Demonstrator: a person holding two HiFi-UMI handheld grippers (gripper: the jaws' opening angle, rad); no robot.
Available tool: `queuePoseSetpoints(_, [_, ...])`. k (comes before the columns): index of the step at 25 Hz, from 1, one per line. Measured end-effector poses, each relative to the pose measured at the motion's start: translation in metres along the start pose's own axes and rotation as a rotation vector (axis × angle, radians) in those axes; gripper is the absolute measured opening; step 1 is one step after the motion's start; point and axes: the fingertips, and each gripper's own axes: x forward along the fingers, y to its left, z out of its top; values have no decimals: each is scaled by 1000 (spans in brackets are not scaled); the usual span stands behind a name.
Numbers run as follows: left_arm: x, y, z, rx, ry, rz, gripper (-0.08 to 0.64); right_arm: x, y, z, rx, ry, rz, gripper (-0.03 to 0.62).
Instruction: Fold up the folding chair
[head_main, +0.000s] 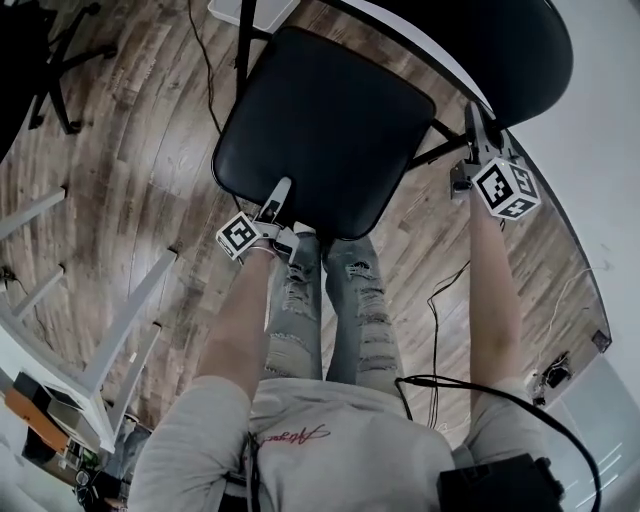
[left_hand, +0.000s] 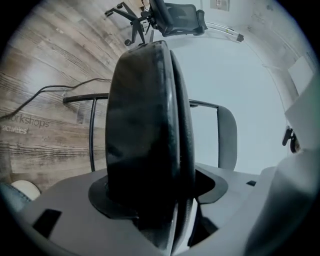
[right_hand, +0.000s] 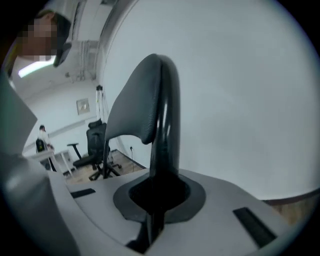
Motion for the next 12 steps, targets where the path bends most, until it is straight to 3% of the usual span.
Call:
queuePoseSetpoints(2, [4,-11,1,0,8,-23,334,0,-2,9,53,-41,22,17])
queuePoseSetpoints(5, [10,-32,0,-19,11,-34,312,2,-6,20,50,-54,-3,15])
queuePoseSetpoints(9, [15,-59,2,-9,32,44,287,4,-7,40,31,-58,9,15])
queuePoseSetpoints(12, [30,-103,2,-4,71,70,258,4,-4,55,-19,-32,39,15])
